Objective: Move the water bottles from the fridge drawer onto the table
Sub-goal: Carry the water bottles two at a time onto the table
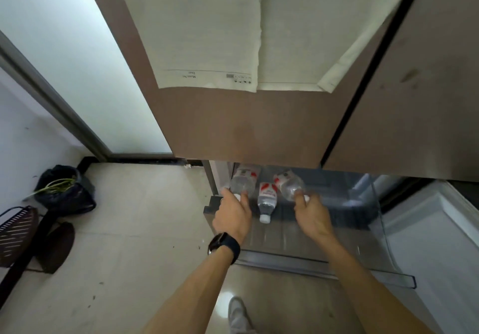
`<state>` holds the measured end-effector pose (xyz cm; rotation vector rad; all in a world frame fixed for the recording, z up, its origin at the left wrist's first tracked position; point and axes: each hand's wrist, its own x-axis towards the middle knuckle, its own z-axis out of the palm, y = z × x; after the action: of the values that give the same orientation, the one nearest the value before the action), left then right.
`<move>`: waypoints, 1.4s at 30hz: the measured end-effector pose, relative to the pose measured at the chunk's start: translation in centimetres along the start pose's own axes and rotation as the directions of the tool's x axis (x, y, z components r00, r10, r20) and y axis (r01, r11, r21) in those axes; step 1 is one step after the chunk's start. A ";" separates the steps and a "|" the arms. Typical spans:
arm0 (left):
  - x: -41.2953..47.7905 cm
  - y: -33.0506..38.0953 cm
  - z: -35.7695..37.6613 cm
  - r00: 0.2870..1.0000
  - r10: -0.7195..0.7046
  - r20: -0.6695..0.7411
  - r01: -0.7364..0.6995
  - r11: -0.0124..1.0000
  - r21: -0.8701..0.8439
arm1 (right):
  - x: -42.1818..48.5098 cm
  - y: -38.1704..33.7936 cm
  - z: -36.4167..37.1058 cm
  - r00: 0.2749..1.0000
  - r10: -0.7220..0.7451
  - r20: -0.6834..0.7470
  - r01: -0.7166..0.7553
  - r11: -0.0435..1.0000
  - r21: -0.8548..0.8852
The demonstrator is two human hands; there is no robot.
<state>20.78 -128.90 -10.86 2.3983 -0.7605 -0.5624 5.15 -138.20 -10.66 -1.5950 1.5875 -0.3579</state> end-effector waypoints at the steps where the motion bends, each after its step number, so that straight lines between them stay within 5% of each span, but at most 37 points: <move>1: -0.4 -0.2 -1.0 0.998 0.055 -0.025 -0.054 0.997 0.047 | -0.7 0.5 -0.9 0.999 -0.009 -0.041 0.008 1.000 -0.011; 6: -1.4 0.2 -5.4 0.906 0.419 0.058 -0.421 0.878 0.227 | -4.1 3.2 -5.6 0.991 -0.086 -0.100 0.070 0.986 -0.154; 11: -2.4 2.2 -5.6 0.789 0.588 0.177 -0.608 0.705 0.365 | -6.4 3.9 -9.5 0.969 -0.241 -0.054 0.213 0.926 -0.310; 18: -5.0 6.0 -2.1 0.677 0.640 0.363 -0.734 0.553 0.394 | -6.3 3.5 -12.2 0.906 -0.420 0.046 0.370 0.734 -0.569; 25: -4.6 7.6 1.4 0.601 0.617 0.508 -0.799 0.486 0.355 | -4.2 1.7 -11.7 0.927 -0.355 0.119 0.330 0.624 -0.709; 30: -4.1 7.2 2.7 0.606 0.636 0.477 -0.795 0.501 0.342 | -3.8 2.9 -9.6 0.966 -0.250 0.068 0.241 0.774 -0.586; 37: -3.4 6.0 3.6 0.713 0.539 0.447 -0.622 0.782 0.049 | -3.3 5.6 -9.3 0.975 -0.221 0.023 0.217 0.924 -0.315; 42: -3.3 4.1 4.7 0.764 0.467 0.446 -0.489 0.869 -0.072 | -3.3 8.8 -9.4 0.978 -0.210 0.015 0.210 0.968 -0.140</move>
<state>14.19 -131.46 -11.19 1.9982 -1.5501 -0.8962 -8.07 -137.14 -10.12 -1.8789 1.4741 -0.3642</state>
